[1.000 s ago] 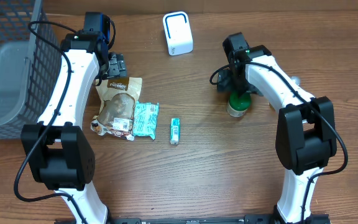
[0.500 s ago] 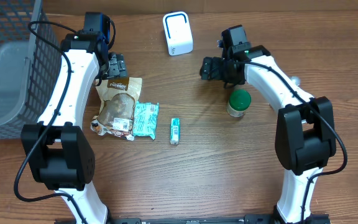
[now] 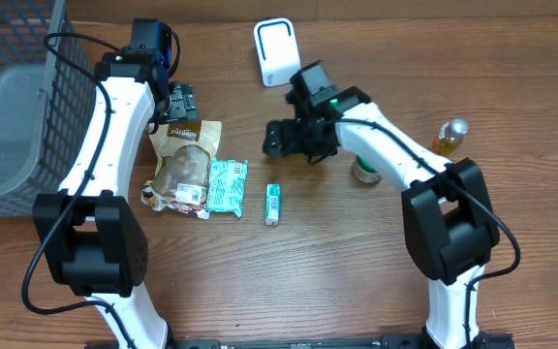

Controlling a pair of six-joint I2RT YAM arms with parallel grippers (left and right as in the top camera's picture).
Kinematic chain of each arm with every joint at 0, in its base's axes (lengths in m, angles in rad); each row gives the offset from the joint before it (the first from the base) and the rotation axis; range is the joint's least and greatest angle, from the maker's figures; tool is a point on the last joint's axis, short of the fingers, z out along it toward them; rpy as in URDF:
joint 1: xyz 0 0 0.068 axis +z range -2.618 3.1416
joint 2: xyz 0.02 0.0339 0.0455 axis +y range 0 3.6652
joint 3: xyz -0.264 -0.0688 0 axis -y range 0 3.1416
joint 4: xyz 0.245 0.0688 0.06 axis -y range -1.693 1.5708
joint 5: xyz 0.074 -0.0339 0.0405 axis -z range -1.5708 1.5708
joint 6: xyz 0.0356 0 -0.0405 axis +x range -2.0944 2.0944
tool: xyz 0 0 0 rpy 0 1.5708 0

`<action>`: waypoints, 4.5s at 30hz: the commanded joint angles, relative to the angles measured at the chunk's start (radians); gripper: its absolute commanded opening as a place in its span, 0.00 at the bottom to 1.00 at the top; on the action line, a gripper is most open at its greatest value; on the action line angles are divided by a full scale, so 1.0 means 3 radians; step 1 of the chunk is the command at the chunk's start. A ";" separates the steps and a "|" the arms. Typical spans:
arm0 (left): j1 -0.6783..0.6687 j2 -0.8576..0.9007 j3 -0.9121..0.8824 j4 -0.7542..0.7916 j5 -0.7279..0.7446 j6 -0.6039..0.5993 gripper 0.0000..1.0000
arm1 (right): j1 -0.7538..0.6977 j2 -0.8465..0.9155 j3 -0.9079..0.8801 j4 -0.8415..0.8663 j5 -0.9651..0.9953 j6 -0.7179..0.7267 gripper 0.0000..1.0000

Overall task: Scan the item barcode
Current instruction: 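Open the right gripper, release the jar and move left, then position the right gripper above the small green tissue pack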

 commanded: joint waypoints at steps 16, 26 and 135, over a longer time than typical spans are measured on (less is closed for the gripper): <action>-0.0013 -0.0014 0.0039 0.0005 -0.0045 0.0000 0.99 | 0.0078 -0.0022 -0.0008 -0.0001 0.0015 0.0151 1.00; -0.0013 -0.0014 0.0039 0.0006 -0.0045 0.0000 0.99 | 0.0078 -0.0022 -0.0008 -0.0001 0.0015 0.0151 1.00; -0.0013 -0.0014 0.0039 0.0005 -0.0045 0.0000 1.00 | 0.0069 -0.0465 0.0106 -0.0529 0.0015 0.0151 1.00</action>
